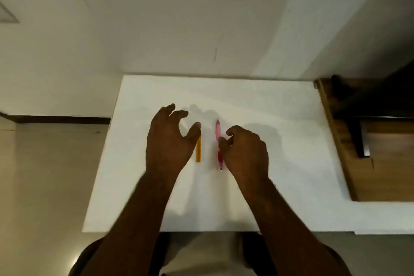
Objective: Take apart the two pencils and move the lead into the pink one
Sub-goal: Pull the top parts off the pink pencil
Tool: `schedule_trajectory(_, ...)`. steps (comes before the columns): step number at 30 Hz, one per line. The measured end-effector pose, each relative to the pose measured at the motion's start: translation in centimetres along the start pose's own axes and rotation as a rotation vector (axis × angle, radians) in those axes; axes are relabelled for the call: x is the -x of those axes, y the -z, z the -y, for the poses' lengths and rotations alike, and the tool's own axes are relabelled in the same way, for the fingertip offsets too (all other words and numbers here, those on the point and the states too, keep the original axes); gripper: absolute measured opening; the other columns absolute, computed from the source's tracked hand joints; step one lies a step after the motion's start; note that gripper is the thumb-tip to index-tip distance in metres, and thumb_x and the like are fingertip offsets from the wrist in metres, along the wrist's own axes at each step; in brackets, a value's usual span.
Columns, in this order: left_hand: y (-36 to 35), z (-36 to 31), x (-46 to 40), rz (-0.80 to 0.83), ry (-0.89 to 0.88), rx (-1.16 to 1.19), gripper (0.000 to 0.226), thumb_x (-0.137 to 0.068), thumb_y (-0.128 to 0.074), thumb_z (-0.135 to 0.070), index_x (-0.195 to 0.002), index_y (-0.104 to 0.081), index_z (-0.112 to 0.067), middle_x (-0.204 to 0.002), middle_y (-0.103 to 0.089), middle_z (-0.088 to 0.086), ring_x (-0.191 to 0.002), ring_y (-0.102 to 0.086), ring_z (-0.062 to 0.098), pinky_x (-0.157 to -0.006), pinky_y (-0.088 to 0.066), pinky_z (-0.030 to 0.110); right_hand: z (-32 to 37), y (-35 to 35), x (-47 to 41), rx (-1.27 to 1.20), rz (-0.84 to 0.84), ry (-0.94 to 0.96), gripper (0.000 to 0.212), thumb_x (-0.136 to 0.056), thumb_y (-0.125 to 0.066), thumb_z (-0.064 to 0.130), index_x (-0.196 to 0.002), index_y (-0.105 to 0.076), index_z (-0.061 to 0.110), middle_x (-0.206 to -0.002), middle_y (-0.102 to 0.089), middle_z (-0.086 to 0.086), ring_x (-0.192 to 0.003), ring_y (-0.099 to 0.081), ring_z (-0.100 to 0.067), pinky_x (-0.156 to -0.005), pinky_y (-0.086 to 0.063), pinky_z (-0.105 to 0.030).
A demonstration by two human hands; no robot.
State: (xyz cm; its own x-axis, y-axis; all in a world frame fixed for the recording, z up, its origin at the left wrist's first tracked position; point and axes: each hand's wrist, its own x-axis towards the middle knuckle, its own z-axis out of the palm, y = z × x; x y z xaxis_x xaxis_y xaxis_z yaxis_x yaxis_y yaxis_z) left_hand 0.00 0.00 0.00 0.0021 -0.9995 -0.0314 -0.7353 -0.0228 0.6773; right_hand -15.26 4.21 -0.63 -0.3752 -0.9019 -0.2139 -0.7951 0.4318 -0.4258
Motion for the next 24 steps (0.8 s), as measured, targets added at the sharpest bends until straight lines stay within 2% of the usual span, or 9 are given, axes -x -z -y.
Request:
schedule_trajectory(3,-0.5,0.3,-1.5,0.012,0.022,0.054,0.041,-0.087,-0.068,-0.047,-0.119,-0.068,-0.022,-0.135,-0.063,-0.003,-0.132,-0.052,0.016,-0.107,-0.038,0.028,0.2,-1.5,-1.3,0.001,0.026,0.002,0.03,-0.091,-0.065,0.045,-0.107,-0.066,0.02,-0.1,-0.073,0.0,-0.091,-0.07,-0.025,-0.08,-0.056,-0.034)
schedule_trajectory(5,-0.6,0.2,-2.0,0.023,0.052,0.095,0.037,-0.086,-0.067,-0.048,-0.116,-0.07,-0.025,-0.125,-0.067,-0.007,-0.12,-0.059,0.012,-0.095,-0.039,0.021,0.6,-2.1,-1.8,0.031,0.037,-0.01,0.026,-0.09,-0.067,0.042,-0.104,-0.064,0.019,-0.098,-0.073,-0.001,-0.088,-0.071,-0.025,-0.075,-0.054,-0.031)
schedule_trajectory(8,-1.1,-0.3,-2.1,0.025,0.11,0.111,0.033,-0.085,-0.068,-0.05,-0.11,-0.071,-0.028,-0.11,-0.068,-0.012,-0.095,-0.064,0.009,-0.078,-0.042,0.019,0.5,-2.3,-2.8,0.013,0.056,-0.027,0.021,-0.089,-0.07,0.037,-0.1,-0.064,0.02,-0.095,-0.074,-0.001,-0.082,-0.069,-0.022,-0.069,-0.047,-0.026)
schedule_trajectory(10,-1.5,-0.4,-2.2,0.054,0.147,0.122,0.032,-0.085,-0.068,-0.05,-0.106,-0.072,-0.027,-0.102,-0.069,-0.013,-0.091,-0.064,0.007,-0.076,-0.043,0.02,0.3,-2.0,-3.5,-0.042,0.06,-0.047,0.024,-0.086,-0.074,0.04,-0.101,-0.067,0.022,-0.096,-0.074,0.002,-0.075,-0.062,-0.017,-0.07,-0.043,-0.025)
schedule_trajectory(12,-2.1,-0.6,-2.2,0.105,0.166,0.136,0.031,-0.085,-0.068,-0.049,-0.104,-0.074,-0.025,-0.097,-0.071,-0.014,-0.091,-0.064,0.005,-0.075,-0.043,0.019,0.3,-1.4,-3.7,-0.141,0.033,-0.038,0.025,-0.083,-0.077,0.041,-0.099,-0.067,0.025,-0.091,-0.073,0.004,-0.071,-0.061,-0.012,-0.07,-0.046,-0.025)
schedule_trajectory(15,-2.5,-0.8,-2.3,0.183,0.216,0.25,0.026,-0.087,-0.068,-0.047,-0.091,-0.079,-0.025,-0.086,-0.076,-0.011,-0.084,-0.068,0.006,-0.074,-0.048,0.023,0.6,-0.6,-3.4,-0.306,0.034,0.042,0.022,-0.081,-0.08,0.04,-0.09,-0.063,0.03,-0.076,-0.07,0.012,-0.065,-0.069,-0.009,-0.069,-0.058,-0.03)
schedule_trajectory(18,-2.2,-1.1,-2.3,0.276,0.305,0.425,0.025,-0.088,-0.069,-0.041,-0.077,-0.08,-0.022,-0.07,-0.076,0.0,-0.07,-0.073,0.02,-0.066,-0.057,0.038,0.9,-0.2,-3.0,-0.387,0.074,0.105,0.018,-0.081,-0.08,0.035,-0.092,-0.067,0.028,-0.072,-0.07,0.012,-0.061,-0.069,-0.006,-0.063,-0.059,-0.028)
schedule_trajectory(21,-1.9,-1.1,-2.4,0.269,0.329,0.513,0.019,-0.089,-0.071,-0.031,-0.077,-0.081,-0.02,-0.071,-0.077,0.006,-0.076,-0.075,0.03,-0.072,-0.06,0.049,0.9,-0.1,-2.8,-0.421,0.094,0.148,0.017,-0.081,-0.078,0.034,-0.094,-0.068,0.03,-0.074,-0.071,0.013,-0.063,-0.069,-0.004,-0.063,-0.057,-0.025)
schedule_trajectory(24,-2.0,-1.0,-2.4,0.263,0.316,0.536,0.016,-0.087,-0.074,-0.032,-0.078,-0.082,-0.021,-0.07,-0.077,0.004,-0.071,-0.075,0.022,-0.074,-0.061,0.045,0.3,0.3,-3.4,-0.527,0.088,0.085,0.011,-0.084,-0.073,0.03,-0.095,-0.07,0.031,-0.086,-0.073,0.014,-0.075,-0.072,-0.009,-0.075,-0.06,-0.034)
